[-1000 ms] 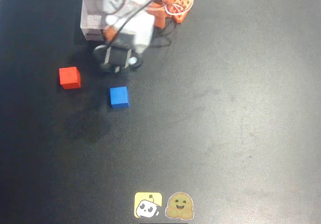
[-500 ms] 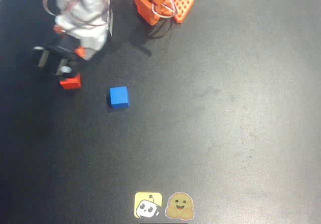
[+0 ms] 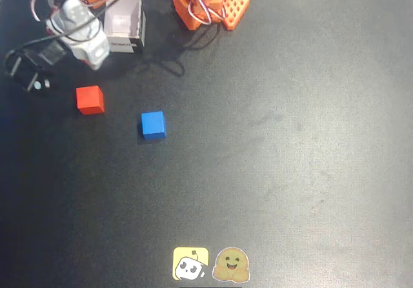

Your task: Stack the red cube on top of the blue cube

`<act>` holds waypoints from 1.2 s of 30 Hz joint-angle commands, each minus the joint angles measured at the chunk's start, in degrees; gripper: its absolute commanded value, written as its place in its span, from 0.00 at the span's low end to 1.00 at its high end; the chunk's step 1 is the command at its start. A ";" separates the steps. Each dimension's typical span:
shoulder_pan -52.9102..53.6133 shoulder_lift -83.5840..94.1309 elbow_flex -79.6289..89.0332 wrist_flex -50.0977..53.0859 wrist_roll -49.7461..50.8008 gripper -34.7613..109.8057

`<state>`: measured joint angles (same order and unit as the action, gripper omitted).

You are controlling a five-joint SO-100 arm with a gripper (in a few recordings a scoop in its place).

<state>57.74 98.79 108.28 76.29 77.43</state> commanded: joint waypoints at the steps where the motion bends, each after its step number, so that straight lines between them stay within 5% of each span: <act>1: 0.26 -0.26 -2.72 1.32 1.85 0.24; 10: 0.70 1.49 -1.85 -4.83 -26.54 0.24; 18: 0.88 0.26 -1.93 -5.89 -40.25 0.24; 36: -2.90 -1.05 -9.32 4.92 -31.73 0.24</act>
<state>57.13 98.09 103.62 80.16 42.98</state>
